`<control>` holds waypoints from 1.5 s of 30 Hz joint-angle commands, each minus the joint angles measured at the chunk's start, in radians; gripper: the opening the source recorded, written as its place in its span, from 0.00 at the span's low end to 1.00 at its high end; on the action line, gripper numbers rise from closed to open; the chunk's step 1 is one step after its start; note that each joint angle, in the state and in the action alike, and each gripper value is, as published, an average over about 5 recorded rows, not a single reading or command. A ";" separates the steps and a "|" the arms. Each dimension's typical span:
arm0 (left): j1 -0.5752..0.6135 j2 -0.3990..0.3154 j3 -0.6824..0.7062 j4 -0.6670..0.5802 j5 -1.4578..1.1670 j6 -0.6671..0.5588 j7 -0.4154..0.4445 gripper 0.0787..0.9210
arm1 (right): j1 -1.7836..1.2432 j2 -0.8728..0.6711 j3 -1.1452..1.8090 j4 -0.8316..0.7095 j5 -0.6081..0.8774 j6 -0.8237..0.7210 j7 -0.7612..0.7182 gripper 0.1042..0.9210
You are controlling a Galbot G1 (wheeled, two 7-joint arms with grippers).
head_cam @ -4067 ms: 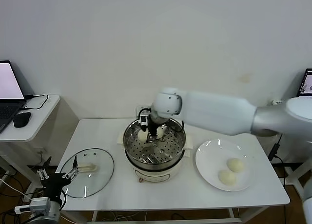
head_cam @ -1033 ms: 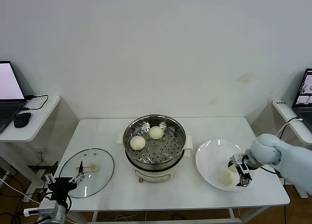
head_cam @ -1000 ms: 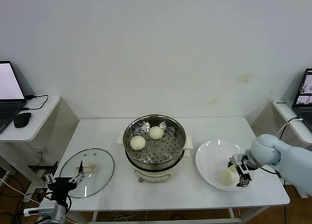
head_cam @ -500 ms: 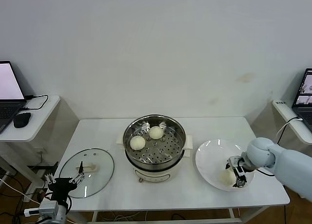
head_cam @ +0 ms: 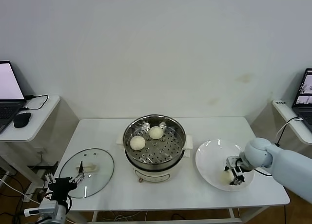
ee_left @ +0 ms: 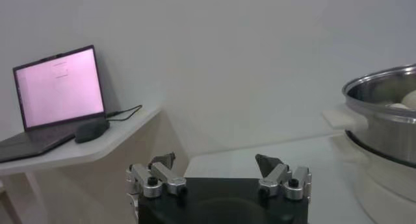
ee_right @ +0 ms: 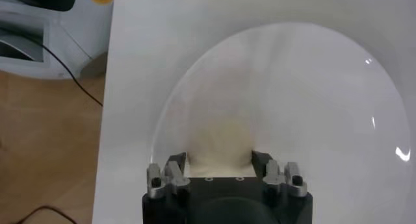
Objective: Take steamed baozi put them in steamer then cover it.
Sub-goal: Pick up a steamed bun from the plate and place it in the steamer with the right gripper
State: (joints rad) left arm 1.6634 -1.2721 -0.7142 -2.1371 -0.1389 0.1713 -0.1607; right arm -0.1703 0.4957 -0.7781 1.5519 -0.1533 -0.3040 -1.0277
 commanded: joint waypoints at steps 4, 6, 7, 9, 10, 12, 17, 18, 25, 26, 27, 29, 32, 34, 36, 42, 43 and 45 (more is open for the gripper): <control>-0.005 0.004 -0.003 -0.005 -0.006 0.003 0.000 0.88 | 0.089 -0.024 -0.014 0.038 0.052 -0.003 -0.016 0.61; -0.007 0.006 -0.003 -0.008 -0.013 0.006 0.001 0.88 | 0.145 -0.034 -0.041 0.057 0.079 -0.004 -0.022 0.61; -0.009 0.011 -0.002 -0.007 -0.017 0.009 0.001 0.88 | 0.178 -0.037 -0.055 0.065 0.093 -0.004 -0.024 0.61; -0.018 0.027 -0.001 -0.005 -0.023 0.017 0.001 0.88 | 0.249 -0.040 -0.077 0.077 0.122 -0.006 -0.029 0.61; -0.024 0.034 -0.002 -0.003 -0.025 0.022 0.001 0.88 | 0.278 -0.039 -0.081 0.080 0.138 -0.007 -0.030 0.61; -0.033 0.038 -0.006 -0.004 -0.030 0.029 -0.001 0.88 | 0.339 -0.035 -0.096 0.085 0.172 -0.011 -0.033 0.61; -0.025 0.026 0.013 0.006 -0.023 0.026 -0.001 0.88 | 0.536 -0.011 -0.200 0.089 0.256 -0.016 -0.045 0.61; -0.024 0.025 0.016 0.008 -0.022 0.025 -0.001 0.88 | 0.583 0.000 -0.225 0.088 0.275 -0.017 -0.046 0.61; -0.024 0.028 0.014 0.004 -0.022 0.024 -0.002 0.88 | 0.823 0.151 -0.329 0.058 0.370 -0.030 -0.040 0.61; -0.022 0.026 0.014 0.001 -0.021 0.024 -0.002 0.88 | 0.838 0.180 -0.337 0.054 0.381 -0.032 -0.035 0.61; -0.020 0.025 0.014 -0.002 -0.021 0.024 -0.002 0.88 | 0.849 0.207 -0.343 0.051 0.391 -0.033 -0.029 0.61; -0.015 0.025 0.012 -0.006 -0.021 0.024 -0.001 0.88 | 0.860 0.263 -0.353 0.044 0.414 -0.035 -0.015 0.62; -0.009 0.028 0.003 -0.010 -0.023 0.023 -0.001 0.88 | 0.848 0.331 -0.373 0.032 0.433 -0.025 0.004 0.62; -0.003 0.029 -0.004 -0.013 -0.025 0.023 -0.001 0.88 | 0.834 0.365 -0.392 0.023 0.433 -0.010 0.015 0.62; 0.002 0.030 -0.011 -0.017 -0.026 0.022 -0.001 0.88 | 0.817 0.395 -0.410 0.017 0.432 0.013 0.023 0.62; 0.006 0.034 -0.032 -0.020 -0.030 0.022 0.000 0.88 | 0.771 0.493 -0.470 -0.028 0.403 0.136 0.028 0.62; 0.005 0.036 -0.034 -0.021 -0.030 0.023 0.000 0.88 | 0.768 0.508 -0.485 -0.034 0.396 0.153 0.029 0.62; 0.002 0.037 -0.037 -0.023 -0.029 0.025 -0.001 0.88 | 0.761 0.535 -0.510 -0.044 0.384 0.186 0.033 0.62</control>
State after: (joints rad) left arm 1.6634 -1.2369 -0.7437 -2.1602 -0.1685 0.1956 -0.1618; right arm 0.5701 0.8657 -1.1847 1.5470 0.2253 -0.2421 -1.0113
